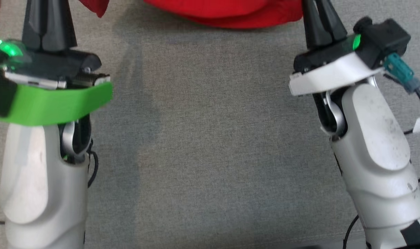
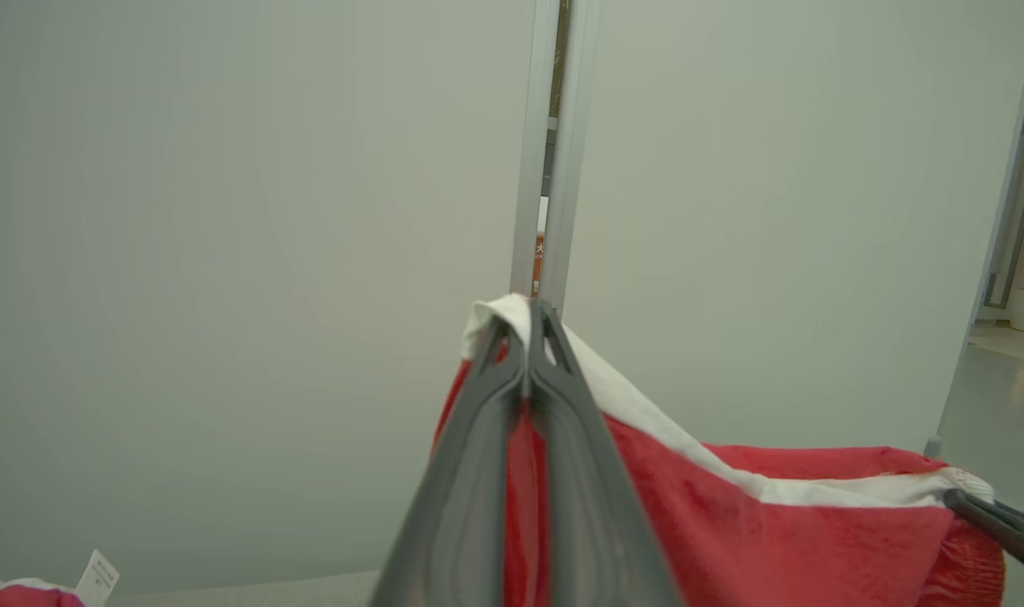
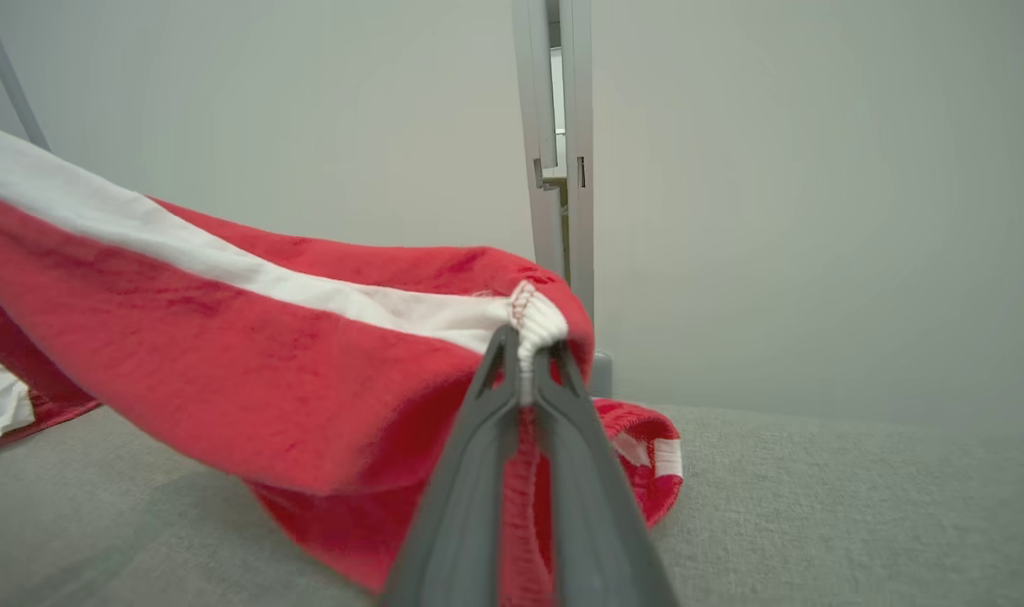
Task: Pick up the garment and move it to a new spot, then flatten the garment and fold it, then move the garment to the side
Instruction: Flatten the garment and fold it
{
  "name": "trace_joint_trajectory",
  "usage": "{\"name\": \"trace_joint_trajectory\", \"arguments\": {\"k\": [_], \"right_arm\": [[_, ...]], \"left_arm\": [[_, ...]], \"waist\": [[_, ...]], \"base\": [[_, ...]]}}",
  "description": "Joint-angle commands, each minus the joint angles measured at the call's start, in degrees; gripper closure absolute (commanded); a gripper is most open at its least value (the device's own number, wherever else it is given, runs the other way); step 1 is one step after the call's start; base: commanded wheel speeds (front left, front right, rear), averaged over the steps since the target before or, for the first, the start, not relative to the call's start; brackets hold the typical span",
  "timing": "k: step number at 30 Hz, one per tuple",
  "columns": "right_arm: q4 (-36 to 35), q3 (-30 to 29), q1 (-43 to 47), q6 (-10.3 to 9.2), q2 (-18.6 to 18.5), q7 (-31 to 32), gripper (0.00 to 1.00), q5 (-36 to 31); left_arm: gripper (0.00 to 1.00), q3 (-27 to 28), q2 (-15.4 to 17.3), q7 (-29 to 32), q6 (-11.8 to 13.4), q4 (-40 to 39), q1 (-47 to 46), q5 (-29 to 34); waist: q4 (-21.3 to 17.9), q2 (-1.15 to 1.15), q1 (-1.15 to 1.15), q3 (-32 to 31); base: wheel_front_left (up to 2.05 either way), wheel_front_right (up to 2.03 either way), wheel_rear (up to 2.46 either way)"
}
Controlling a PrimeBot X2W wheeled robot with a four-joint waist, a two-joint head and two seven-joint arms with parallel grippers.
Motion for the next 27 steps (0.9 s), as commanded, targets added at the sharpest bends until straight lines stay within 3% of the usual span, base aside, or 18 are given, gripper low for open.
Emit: {"name": "trace_joint_trajectory", "arguments": {"k": [1, 17, 23, 27], "right_arm": [[-2.28, -0.28, 3.22, -0.07, -0.27, -0.16, 1.00, 0.69], [-19.99, -3.48, 33.08, -0.07, -1.12, -0.16, 1.00, 1.66], [-24.60, -5.53, 42.56, -0.07, -1.76, 0.61, 1.00, 1.17], [-23.35, -5.34, 45.14, -0.07, -1.81, 3.07, 1.00, 2.33]], "left_arm": [[1.00, 0.03, -0.17, -0.01, -0.15, -1.98, 2.97, 0.26], [1.00, -0.43, -2.48, -0.02, -0.20, -20.51, 35.75, 1.03], [1.00, -1.31, -2.73, -0.02, 0.00, -20.26, 44.38, 0.14], [1.00, -1.89, -2.85, -0.01, -0.04, -17.13, 44.83, -0.64]], "waist": [[-0.46, 0.00, -0.01, -2.93], [-2.10, 0.00, -0.01, -18.21], [-2.07, 0.00, -0.01, -20.37], [-2.25, 0.00, -0.01, -20.35]], "base": [[0.00, 0.00, 0.00], [0.00, 0.00, 0.00], [0.00, 0.00, 0.00], [0.00, 0.00, 0.00]]}}
